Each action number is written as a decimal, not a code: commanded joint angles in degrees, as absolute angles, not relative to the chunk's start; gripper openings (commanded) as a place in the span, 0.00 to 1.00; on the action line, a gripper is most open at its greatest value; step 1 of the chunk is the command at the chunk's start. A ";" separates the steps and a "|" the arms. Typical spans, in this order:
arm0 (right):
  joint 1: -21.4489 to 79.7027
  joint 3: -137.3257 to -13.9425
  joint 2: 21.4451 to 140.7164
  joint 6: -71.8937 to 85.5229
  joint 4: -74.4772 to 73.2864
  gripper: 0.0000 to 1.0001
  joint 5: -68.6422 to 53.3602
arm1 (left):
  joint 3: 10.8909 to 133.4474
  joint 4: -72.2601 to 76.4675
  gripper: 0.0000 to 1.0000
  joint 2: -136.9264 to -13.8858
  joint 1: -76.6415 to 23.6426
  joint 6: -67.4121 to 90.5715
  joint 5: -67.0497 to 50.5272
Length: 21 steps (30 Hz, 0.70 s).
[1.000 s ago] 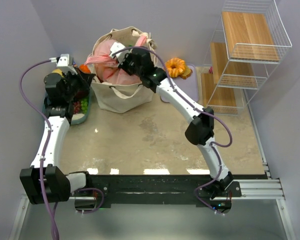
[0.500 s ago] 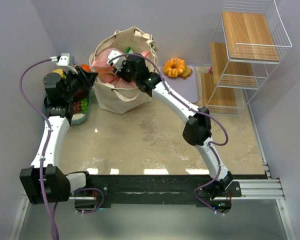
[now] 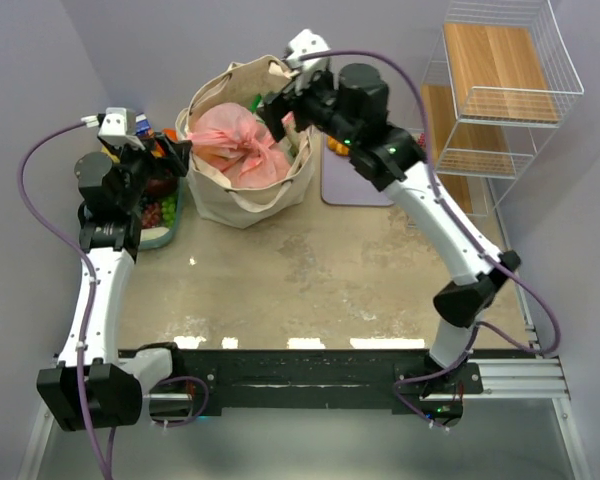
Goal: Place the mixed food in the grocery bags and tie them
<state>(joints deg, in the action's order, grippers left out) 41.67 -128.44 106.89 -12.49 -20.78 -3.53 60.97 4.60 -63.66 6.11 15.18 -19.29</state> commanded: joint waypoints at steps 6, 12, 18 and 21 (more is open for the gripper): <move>26.46 -91.70 82.38 12.30 -11.09 0.99 0.08 | 66.18 0.09 1.00 -60.21 5.19 12.57 -14.42; 26.02 -71.39 63.48 11.08 -4.05 0.99 12.82 | 66.97 -3.43 1.00 -58.80 0.53 10.81 -11.87; 26.10 -57.75 51.60 11.16 -0.27 0.99 20.30 | 65.92 -3.08 1.00 -57.22 -2.64 9.67 -9.14; 26.10 -54.94 49.05 11.16 1.13 0.99 20.48 | 65.48 -2.55 1.00 -57.30 -2.81 9.93 -9.40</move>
<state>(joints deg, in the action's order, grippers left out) 26.11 -57.91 50.65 10.17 -4.40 16.03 64.60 -4.16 -58.02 -2.46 11.11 -11.09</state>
